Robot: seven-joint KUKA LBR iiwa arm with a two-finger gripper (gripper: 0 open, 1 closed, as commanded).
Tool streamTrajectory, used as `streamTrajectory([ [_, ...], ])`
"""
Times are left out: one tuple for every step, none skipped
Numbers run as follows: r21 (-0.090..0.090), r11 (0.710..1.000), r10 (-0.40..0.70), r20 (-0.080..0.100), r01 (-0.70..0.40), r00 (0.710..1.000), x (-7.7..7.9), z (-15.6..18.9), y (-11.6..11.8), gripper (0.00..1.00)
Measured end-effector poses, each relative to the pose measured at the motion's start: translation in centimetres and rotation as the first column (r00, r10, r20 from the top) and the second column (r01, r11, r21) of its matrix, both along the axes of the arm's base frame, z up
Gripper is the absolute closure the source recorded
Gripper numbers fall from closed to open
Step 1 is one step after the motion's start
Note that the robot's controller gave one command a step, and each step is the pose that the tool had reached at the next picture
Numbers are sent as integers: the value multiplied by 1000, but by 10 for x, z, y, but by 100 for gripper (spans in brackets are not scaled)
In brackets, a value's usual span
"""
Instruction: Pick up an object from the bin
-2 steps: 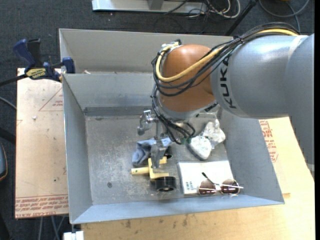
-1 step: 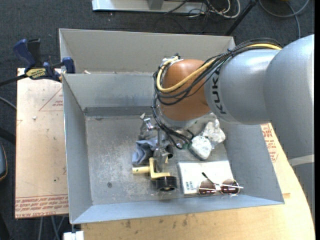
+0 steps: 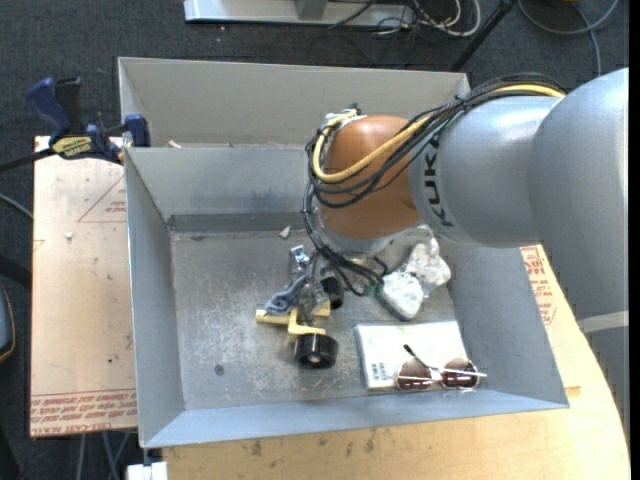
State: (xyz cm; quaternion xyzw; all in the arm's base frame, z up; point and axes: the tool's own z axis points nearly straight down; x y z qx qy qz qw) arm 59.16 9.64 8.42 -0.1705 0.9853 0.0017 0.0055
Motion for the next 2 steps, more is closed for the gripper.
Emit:
streamTrajectory([
  [0,1000,0,0,0,1000,0,0,0,100],
  [-2,1000,0,-5,0,1000,-2,4,0,100],
])
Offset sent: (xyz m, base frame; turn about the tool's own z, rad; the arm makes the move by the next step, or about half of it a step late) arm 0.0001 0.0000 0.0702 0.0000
